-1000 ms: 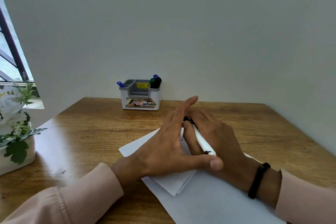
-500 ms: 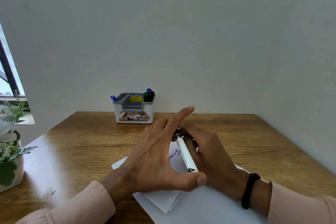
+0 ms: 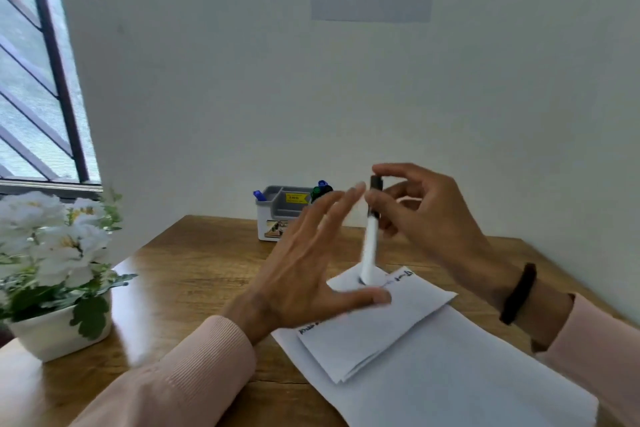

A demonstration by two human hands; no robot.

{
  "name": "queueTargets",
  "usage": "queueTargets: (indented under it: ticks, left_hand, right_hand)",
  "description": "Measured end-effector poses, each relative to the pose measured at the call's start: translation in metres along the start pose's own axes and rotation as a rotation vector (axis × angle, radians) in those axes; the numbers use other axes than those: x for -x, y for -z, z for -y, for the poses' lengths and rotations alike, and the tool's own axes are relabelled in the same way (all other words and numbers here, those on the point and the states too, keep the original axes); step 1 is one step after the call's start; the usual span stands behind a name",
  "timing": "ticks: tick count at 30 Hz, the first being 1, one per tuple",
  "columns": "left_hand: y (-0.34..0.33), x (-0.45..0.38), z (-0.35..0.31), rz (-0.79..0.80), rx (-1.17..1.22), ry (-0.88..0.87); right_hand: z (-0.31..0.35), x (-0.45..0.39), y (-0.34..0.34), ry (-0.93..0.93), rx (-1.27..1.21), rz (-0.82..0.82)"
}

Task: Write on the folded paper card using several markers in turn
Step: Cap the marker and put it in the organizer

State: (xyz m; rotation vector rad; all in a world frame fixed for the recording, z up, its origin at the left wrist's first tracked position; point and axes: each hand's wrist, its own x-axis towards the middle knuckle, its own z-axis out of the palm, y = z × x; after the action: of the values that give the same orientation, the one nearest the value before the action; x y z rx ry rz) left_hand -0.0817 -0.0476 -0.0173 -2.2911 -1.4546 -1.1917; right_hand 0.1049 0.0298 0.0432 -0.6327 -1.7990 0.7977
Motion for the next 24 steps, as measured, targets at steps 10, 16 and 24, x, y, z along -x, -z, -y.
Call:
queueTargets:
  ticks: [10,16,24]
  left_hand:
    - [0.004,0.013,0.069,-0.59,0.128,0.47]
    - [0.005,0.016,0.085,-0.578,0.137,0.686]
    - [0.004,0.015,0.085,-0.513,0.116,0.726]
  right_hand:
    - [0.018,-0.079,-0.06,0.184,0.163,-0.114]
    - [0.004,-0.089,-0.111,0.364,0.372,-0.03]
    - [0.0,-0.096,-0.147,0.46,0.529,0.037]
